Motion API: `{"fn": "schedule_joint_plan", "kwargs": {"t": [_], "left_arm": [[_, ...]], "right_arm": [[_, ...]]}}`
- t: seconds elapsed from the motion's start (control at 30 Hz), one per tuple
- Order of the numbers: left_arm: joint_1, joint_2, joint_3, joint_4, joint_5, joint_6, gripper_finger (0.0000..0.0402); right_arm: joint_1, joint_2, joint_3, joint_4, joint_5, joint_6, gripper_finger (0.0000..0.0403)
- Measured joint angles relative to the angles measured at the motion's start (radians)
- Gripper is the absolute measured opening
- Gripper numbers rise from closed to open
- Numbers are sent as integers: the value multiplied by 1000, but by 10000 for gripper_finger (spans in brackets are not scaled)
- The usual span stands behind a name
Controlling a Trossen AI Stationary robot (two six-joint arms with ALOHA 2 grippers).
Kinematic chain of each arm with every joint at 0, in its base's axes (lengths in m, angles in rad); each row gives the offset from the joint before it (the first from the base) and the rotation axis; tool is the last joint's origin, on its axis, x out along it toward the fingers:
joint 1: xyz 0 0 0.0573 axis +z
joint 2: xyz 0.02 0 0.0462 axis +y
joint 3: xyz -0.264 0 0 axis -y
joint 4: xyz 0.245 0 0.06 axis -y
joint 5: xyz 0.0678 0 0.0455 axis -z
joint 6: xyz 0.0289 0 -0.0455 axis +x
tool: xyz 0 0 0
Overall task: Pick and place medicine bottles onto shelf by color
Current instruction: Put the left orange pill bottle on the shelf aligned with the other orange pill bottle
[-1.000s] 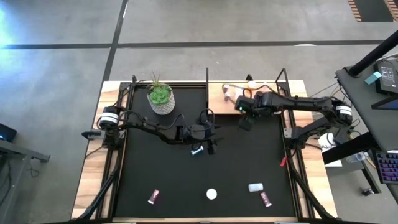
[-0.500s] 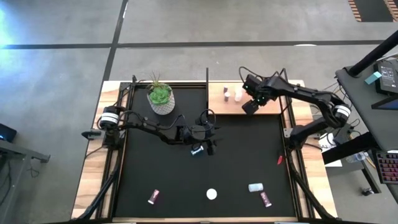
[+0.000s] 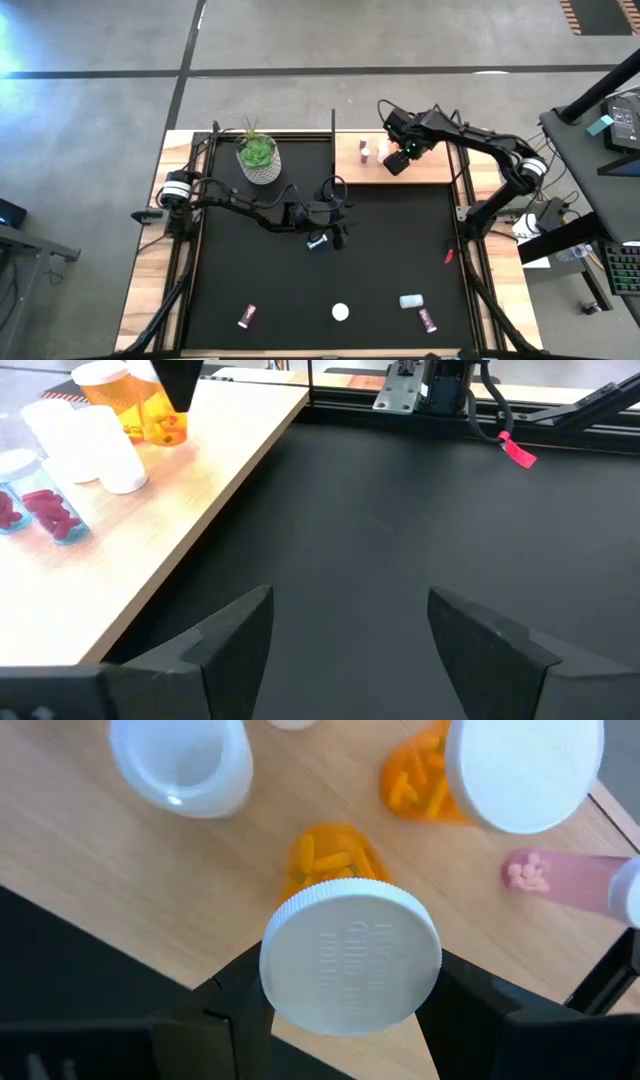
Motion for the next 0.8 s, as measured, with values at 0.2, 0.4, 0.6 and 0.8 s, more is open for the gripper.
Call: {"fn": "schedule_joint_plan", "kwargs": {"t": [0.2, 0.4, 0.6, 0.8], "left_arm": [[0, 0, 0, 0, 0, 0, 249], [0, 0, -3, 0, 1, 0, 249], [0, 0, -9, -1, 1, 1, 249], [0, 0, -10, -1, 3, 1, 249]], "right_arm": [[-1, 90, 66, -85, 4, -38, 194], [-6, 133, 109, -93, 12, -55, 194], [-6, 144, 131, -88, 14, -62, 194], [-13, 141, 126, -126, 14, -73, 194]]}}
